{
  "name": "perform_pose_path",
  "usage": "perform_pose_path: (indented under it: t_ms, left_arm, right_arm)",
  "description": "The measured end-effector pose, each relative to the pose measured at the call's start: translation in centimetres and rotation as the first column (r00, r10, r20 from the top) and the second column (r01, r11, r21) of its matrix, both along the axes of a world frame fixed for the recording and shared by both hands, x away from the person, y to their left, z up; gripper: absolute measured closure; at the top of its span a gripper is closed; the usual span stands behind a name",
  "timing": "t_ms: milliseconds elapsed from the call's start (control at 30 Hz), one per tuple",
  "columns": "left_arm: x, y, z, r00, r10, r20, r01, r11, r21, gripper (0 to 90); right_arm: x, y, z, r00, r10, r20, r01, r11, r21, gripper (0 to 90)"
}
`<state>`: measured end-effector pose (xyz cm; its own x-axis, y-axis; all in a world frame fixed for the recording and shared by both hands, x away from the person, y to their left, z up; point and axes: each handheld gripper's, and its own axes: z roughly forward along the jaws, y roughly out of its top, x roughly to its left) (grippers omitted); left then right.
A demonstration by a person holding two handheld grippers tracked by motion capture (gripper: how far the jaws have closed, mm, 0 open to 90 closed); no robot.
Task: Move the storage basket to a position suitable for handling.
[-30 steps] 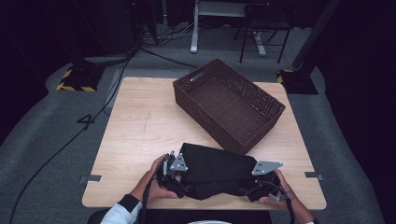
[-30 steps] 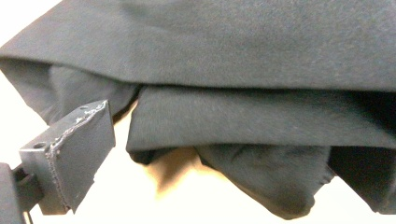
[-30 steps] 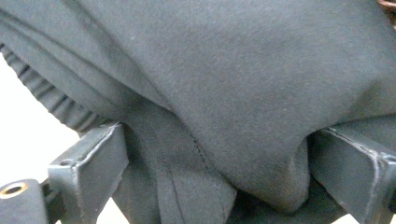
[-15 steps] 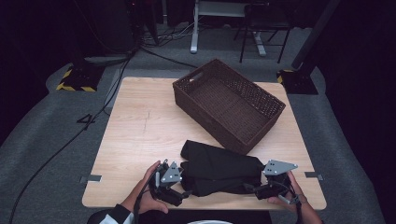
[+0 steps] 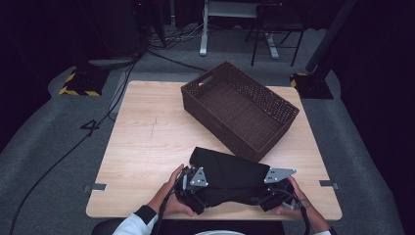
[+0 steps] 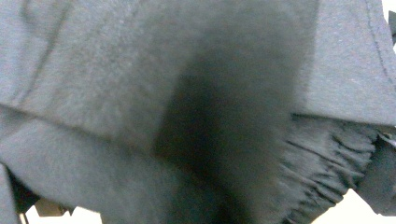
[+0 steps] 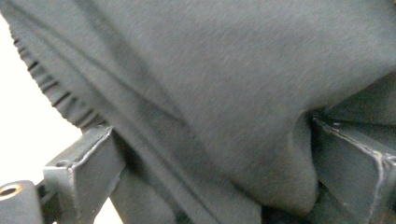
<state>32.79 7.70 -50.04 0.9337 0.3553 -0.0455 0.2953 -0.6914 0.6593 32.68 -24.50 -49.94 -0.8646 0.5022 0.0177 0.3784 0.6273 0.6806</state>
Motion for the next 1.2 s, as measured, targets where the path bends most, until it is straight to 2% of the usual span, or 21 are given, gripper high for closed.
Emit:
perform_pose_path:
  t_ms: [133, 167, 233, 367, 400, 433, 467, 533, 567, 600, 633, 667, 700, 800, 933, 1000, 1200]
  left_arm:
    - [0.2, -0.1, -0.1, 0.9999, -0.003, 0.010, 0.003, 1.0000, 0.001, 0.0]
    - [0.2, 0.0, -0.2, 0.9999, -0.001, 0.016, 0.001, 1.0000, -0.001, 0.0]
    - [0.3, -0.1, -0.2, 0.9998, -0.009, 0.020, 0.009, 0.9999, 0.003, 0.1]
    - [0.6, -0.3, -0.1, 0.9998, -0.006, 0.018, 0.006, 0.9998, 0.017, 1.5]
    - [0.8, -0.2, 0.0, 0.9997, -0.009, 0.024, 0.009, 0.9999, 0.010, 3.2]
    - [0.8, -0.2, 0.0, 0.9997, -0.009, 0.024, 0.009, 0.9999, 0.010, 5.5]
    - [0.8, 0.0, 0.1, 0.9995, -0.014, 0.029, 0.014, 0.9999, 0.003, 7.9]
    - [0.9, 0.3, 0.2, 0.9997, -0.014, 0.021, 0.013, 0.9999, 0.002, 14.8]
    - [0.9, 0.3, 0.2, 0.9997, -0.014, 0.021, 0.013, 0.9999, 0.002, 17.8]
    - [1.0, 0.4, 0.2, 0.9996, -0.018, 0.021, 0.018, 0.9998, -0.008, 17.8]
    - [1.2, 0.6, 0.4, 0.9994, -0.029, 0.020, 0.030, 0.9996, -0.004, 22.3]
    - [1.2, 0.6, 0.4, 0.9994, -0.029, 0.020, 0.030, 0.9996, -0.004, 25.4]
    - [1.4, 0.7, 0.5, 0.9988, -0.046, 0.014, 0.046, 0.9989, -0.011, 28.8]
    - [2.0, 1.0, 0.6, 0.9979, -0.064, 0.000, 0.064, 0.9977, -0.022, 35.4]
    - [2.1, 1.2, 0.6, 0.9969, -0.078, 0.000, 0.078, 0.9965, -0.029, 40.4]
    - [2.0, 1.3, 0.6, 0.9968, -0.079, -0.001, 0.079, 0.9964, -0.028, 41.0]
    - [2.1, 1.4, 0.5, 0.9963, -0.086, -0.001, 0.086, 0.9955, -0.040, 40.7]
  right_arm:
    - [-0.4, -0.2, 0.0, 0.9999, 0.017, 0.003, -0.017, 1.000, -0.016, 4.7]
    - [-0.5, 0.0, -0.2, 0.9996, 0.029, 0.006, -0.029, 0.999, -0.019, 0.0]
    - [-0.5, 0.4, -0.4, 0.9988, 0.044, 0.022, -0.044, 0.999, -0.016, 0.0]
    - [-0.4, 0.8, -0.4, 0.9988, 0.043, 0.023, -0.043, 0.999, -0.019, 0.4]
    - [-0.4, 0.7, -0.3, 0.9989, 0.041, 0.023, -0.041, 0.999, -0.015, 4.7]
    - [-0.4, 0.7, -0.3, 0.9989, 0.041, 0.023, -0.041, 0.999, -0.015, 4.7]
    - [-0.5, 0.6, -0.1, 0.9987, 0.040, 0.032, -0.040, 0.999, -0.002, 15.6]
    - [-0.5, 0.5, 0.0, 0.9986, 0.034, 0.039, -0.034, 0.999, 0.013, 27.7]
    - [-0.5, 0.5, 0.0, 0.9986, 0.034, 0.039, -0.034, 0.999, 0.013, 27.7]
    - [-0.4, 0.4, 0.0, 0.9986, 0.029, 0.044, -0.030, 0.999, 0.022, 32.9]
    - [-0.2, 0.2, 0.0, 0.9978, 0.041, 0.052, -0.043, 0.998, 0.036, 41.3]
    - [-0.2, 0.2, 0.0, 0.9978, 0.041, 0.052, -0.043, 0.998, 0.036, 41.3]
    - [0.1, 0.1, 0.0, 0.9973, 0.044, 0.059, -0.047, 0.998, 0.046, 52.0]
    - [0.5, -0.1, 0.0, 0.9965, 0.055, 0.063, -0.059, 0.996, 0.061, 57.9]
    - [0.5, -0.1, -0.1, 0.9963, 0.052, 0.069, -0.056, 0.996, 0.066, 61.0]
    - [0.6, -0.1, -0.1, 0.9960, 0.052, 0.073, -0.057, 0.996, 0.067, 64.6]
    - [0.6, -0.2, -0.1, 0.9958, 0.050, 0.076, -0.056, 0.996, 0.073, 65.8]
